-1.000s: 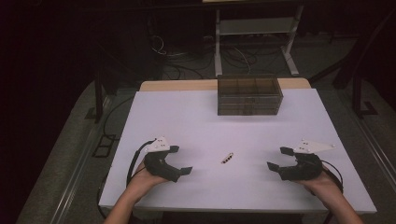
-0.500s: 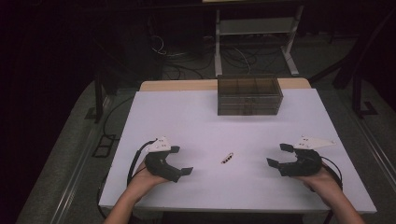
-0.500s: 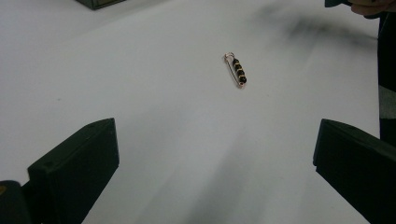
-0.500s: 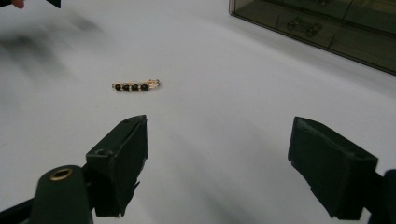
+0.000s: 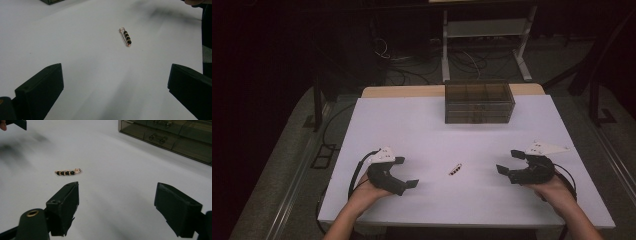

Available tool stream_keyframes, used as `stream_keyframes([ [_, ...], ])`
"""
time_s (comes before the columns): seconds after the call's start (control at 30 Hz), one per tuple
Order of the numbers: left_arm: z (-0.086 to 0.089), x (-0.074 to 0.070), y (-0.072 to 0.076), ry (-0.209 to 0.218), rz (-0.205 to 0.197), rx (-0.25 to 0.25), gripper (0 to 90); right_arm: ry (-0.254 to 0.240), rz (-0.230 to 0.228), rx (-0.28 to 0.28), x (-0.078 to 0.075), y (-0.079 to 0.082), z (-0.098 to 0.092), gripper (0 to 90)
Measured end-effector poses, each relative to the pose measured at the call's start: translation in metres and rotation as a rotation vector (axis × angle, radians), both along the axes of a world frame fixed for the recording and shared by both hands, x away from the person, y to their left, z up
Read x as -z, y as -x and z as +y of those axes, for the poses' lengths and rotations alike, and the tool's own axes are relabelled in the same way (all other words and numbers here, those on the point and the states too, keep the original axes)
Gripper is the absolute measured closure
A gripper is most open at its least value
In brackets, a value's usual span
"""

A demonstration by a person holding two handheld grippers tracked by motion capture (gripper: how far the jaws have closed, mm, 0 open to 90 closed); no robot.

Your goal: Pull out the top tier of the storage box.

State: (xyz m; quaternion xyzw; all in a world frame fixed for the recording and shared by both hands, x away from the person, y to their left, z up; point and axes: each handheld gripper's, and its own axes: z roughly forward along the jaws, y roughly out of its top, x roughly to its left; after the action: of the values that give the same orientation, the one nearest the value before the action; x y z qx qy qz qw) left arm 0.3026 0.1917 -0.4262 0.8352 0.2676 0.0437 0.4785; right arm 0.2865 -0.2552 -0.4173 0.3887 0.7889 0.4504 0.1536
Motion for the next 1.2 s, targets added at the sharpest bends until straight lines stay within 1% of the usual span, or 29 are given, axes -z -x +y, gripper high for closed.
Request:
stream_keyframes([
  [0.23,0.000,0.000,0.000,-0.002,-0.001,-0.004,0.0,-0.007,-0.009,0.006,-0.002,-0.002,0.000,19.3],
  [0.5,0.001,0.000,0.000,-0.001,-0.002,-0.008,0.0,-0.016,-0.016,0.011,-0.005,-0.009,0.002,19.3],
  [0.77,0.000,0.000,0.000,-0.001,-0.003,-0.010,0.0,-0.018,-0.011,0.008,-0.005,-0.013,0.003,19.4],
  [1.2,0.000,0.000,0.000,0.000,0.000,-0.010,0.0,-0.032,-0.008,0.024,-0.007,-0.020,0.002,19.4],
])
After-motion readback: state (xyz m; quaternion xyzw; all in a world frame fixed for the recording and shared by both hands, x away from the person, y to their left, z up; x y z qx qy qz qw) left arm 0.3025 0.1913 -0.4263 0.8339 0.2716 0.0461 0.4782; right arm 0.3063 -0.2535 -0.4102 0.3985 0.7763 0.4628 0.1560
